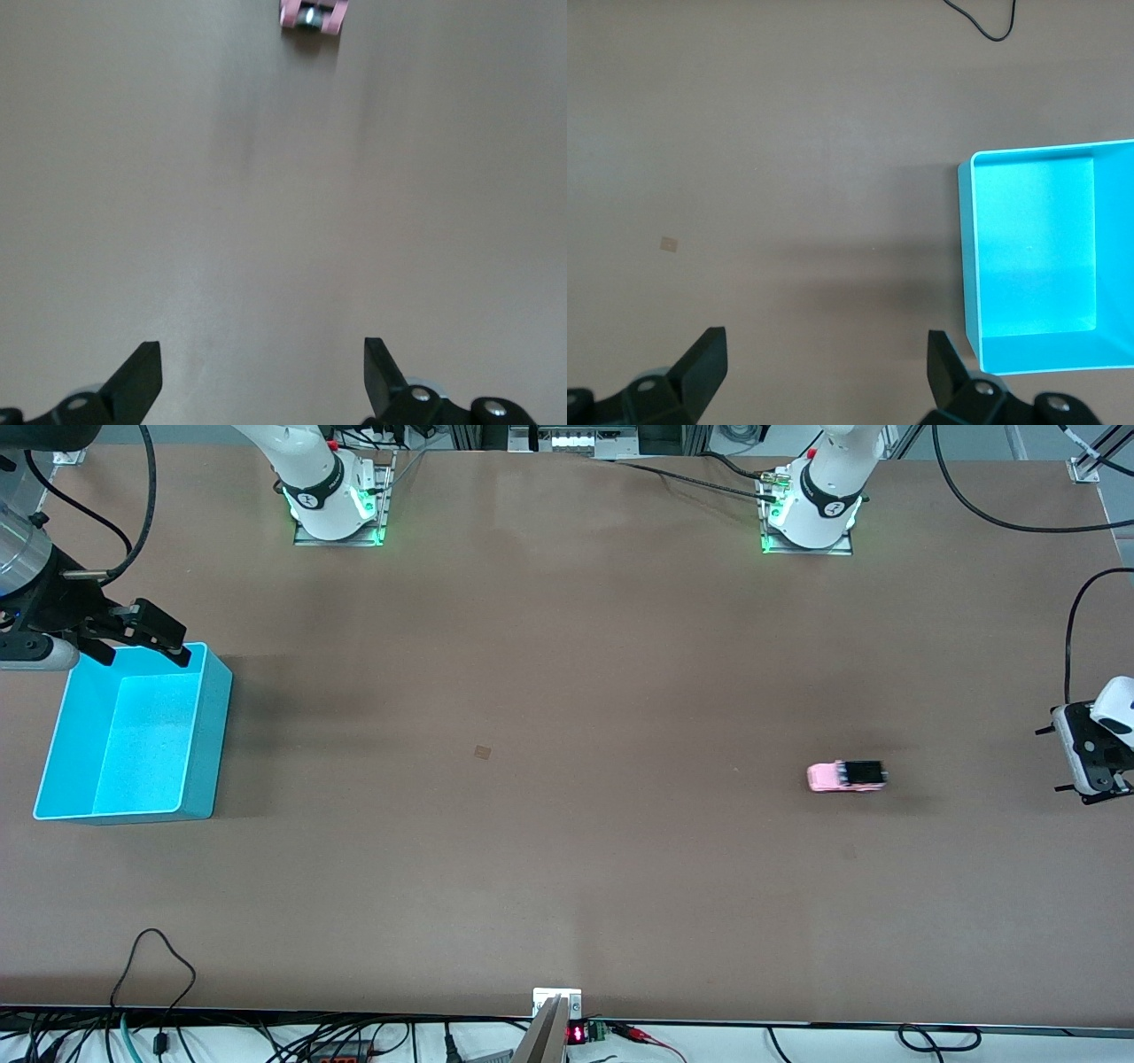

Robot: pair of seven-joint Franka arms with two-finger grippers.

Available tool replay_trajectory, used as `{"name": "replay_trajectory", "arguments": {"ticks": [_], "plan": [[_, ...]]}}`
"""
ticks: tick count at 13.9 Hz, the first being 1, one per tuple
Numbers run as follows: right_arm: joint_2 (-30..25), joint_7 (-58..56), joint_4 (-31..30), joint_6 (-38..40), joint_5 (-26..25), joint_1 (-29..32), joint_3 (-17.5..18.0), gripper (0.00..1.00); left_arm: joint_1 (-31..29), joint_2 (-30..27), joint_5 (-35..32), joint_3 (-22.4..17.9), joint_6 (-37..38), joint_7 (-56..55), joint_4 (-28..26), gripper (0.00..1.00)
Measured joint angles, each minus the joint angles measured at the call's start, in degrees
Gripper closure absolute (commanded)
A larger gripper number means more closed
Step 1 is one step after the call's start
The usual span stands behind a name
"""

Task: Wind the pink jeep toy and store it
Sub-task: 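Raise the left gripper away as the jeep rolls toward the bin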

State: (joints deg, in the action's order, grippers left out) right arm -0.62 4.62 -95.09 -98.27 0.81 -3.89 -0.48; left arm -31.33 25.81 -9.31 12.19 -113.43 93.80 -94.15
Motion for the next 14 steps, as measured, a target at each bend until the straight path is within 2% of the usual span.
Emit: {"name": "replay_trajectory", "arguments": {"ticks": [8,14], "plan": [[0.0,0.0,0.0,0.0,0.0,0.0,0.0,0.00,1.6,-1.4,0.0,6.7,23.3,-22.5,10.7,0.00],[0.0,0.0,-0.1,0.0,0.0,0.0,0.0,0.00,7.5,-2.1,0.0,7.8,36.2,-42.8,17.0,0.00]]}}
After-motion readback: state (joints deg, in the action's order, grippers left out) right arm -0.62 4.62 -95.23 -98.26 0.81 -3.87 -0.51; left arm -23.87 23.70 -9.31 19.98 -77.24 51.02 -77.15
